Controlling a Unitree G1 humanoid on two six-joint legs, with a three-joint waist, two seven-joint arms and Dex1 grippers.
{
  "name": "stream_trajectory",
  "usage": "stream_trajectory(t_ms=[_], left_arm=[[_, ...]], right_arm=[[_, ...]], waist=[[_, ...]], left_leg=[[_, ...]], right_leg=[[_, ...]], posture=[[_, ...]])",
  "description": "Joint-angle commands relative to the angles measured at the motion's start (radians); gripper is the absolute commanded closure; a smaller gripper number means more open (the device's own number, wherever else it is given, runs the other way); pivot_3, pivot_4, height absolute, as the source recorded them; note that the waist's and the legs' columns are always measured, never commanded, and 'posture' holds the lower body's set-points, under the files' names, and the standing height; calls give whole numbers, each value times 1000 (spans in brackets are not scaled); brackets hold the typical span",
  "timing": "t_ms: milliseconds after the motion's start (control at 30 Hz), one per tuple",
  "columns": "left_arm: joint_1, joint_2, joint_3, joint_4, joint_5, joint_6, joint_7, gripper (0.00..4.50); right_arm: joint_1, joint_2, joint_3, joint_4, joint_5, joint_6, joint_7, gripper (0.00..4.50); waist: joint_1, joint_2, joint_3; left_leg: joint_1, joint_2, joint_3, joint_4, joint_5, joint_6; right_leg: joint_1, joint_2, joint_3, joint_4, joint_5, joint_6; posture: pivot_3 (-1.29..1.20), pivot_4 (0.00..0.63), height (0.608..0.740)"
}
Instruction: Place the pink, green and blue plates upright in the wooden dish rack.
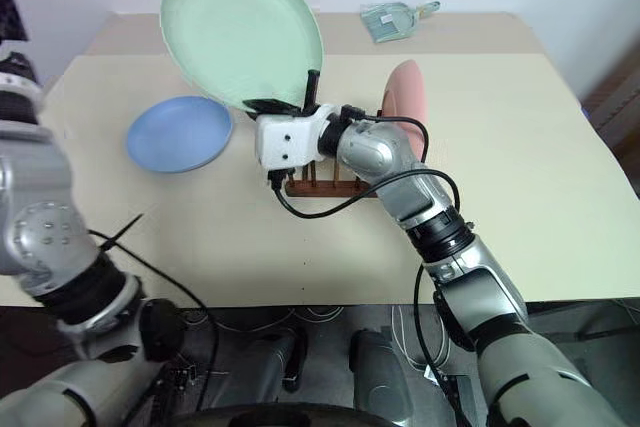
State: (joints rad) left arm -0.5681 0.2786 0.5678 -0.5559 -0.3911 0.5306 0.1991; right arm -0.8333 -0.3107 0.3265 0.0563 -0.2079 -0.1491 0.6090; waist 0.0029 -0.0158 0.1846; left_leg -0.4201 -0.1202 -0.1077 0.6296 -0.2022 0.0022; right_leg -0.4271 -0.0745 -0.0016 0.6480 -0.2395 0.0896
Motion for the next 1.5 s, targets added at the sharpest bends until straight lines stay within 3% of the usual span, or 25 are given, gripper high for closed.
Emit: stream_trajectory(t_ms=[33,200,367,567,800,1367,1400,1500], left_arm=[[123,102,-11,37,-4,1,-152,49],[303,186,-67,41,-60,-20,-364,49],[564,277,-351,-58,-110,-37,-708,49],[595,271,-475,-72,-150,-26,-805,49],[562,252,-503,-52,-155,-31,-819,49],[561,231,-498,-49,-141,-44,-798,49],[562,229,-498,-50,-140,-44,-797,0],[561,227,-498,-48,-138,-46,-797,0]], right_arm=[[-15,49,-131,-198,283,190,61,4500],[-4,73,-269,-407,642,538,52,4500],[63,70,-468,-525,1027,904,-168,4500],[154,84,-605,-559,1310,1058,-441,4500],[215,67,-619,-565,1447,1076,-616,4500],[259,37,-586,-488,1606,1063,-809,4500],[259,35,-584,-486,1610,1062,-814,3765],[255,26,-575,-482,1613,1055,-817,2444]], waist=[[0,0,0],[8,0,0],[9,3,0],[5,6,1],[-1,7,2],[0,8,2],[0,8,2],[1,8,2]], left_leg=[[0,0,0,0,0,0],[0,1,-2,0,-4,4],[2,1,0,-3,-6,4],[1,3,0,-7,-5,3],[1,4,1,-8,-3,6],[0,5,1,-8,-3,6],[0,5,1,-8,-3,6],[0,5,1,-8,-3,6]], right_leg=[[0,0,0,0,0,0],[0,0,0,-1,0,-1],[1,-3,0,-3,-2,-8],[-2,-2,0,-2,-6,-14],[-2,-2,0,-3,-6,-14],[-2,-1,0,-4,-6,-14],[-2,-1,-1,-4,-6,-14],[-2,-1,-1,-4,-6,-14]], posture=[[0,150,735],[0,150,735],[0,150,735],[0,150,735],[0,150,735],[0,150,735],[0,150,735],[0,150,735]])
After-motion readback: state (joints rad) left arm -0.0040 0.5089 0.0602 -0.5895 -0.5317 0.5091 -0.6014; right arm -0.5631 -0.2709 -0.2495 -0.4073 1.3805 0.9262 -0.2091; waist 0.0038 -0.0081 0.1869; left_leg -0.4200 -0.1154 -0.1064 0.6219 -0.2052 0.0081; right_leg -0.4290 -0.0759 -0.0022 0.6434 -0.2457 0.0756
